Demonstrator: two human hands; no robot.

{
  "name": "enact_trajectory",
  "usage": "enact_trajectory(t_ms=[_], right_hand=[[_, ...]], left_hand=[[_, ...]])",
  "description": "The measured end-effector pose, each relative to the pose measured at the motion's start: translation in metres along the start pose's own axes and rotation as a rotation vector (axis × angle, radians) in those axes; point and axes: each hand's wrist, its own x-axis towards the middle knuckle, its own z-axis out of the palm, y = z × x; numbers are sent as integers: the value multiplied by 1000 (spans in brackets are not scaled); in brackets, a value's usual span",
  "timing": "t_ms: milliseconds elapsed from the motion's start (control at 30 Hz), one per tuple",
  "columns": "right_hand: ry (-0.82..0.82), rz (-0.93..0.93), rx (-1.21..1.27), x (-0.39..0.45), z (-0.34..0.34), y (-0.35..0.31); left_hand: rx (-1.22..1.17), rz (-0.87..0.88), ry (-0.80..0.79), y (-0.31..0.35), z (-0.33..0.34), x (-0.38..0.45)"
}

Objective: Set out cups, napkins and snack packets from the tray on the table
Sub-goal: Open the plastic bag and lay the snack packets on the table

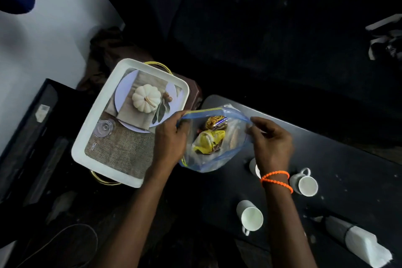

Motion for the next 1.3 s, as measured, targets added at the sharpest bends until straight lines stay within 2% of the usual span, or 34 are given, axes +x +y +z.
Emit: enact_trajectory(t_ms=[67,133,167,233,300,367,433,500,567,733,833,967,1033,1133,1300], right_hand=[[122,-167,-181,-16,-6,-16],[139,-420,-159,-35,-2,-35],[57,-508,-118,-43,4,-41],[-209,-506,-122,-50,27,-47],[-461,-398,-345,-45,57,-40],[-584,-355,-562,-34,88,-25],[-546,-354,-699,-21,110,-10],[-431,-330,-777,-11,122,0],[-383,-291,-737,-5,131,6],[-413,-153,-630,10,134,3],[-421,-206,-596,2,123,-8],[-375,-394,-576,-10,114,-15],[-413,-447,-643,-10,115,-15],[-491,-406,-813,-1,115,-3],[-541,-412,-830,5,104,-12]], left_hand=[[-12,49,-35,3,-5,-3],[-9,80,-36,9,-7,-9],[1,90,-28,11,-8,-12],[20,98,-17,14,-9,-14],[38,76,-3,14,-8,-16],[41,45,20,15,-7,-18],[36,29,22,17,-4,-19],[34,26,1,18,1,-19],[14,19,-7,15,5,-19],[-62,-2,68,14,12,-15],[-77,-57,87,13,12,-8],[-65,-119,104,12,12,-2],[-66,-122,114,13,12,0],[-89,-124,76,14,15,-3],[-79,-130,88,16,19,-4]])
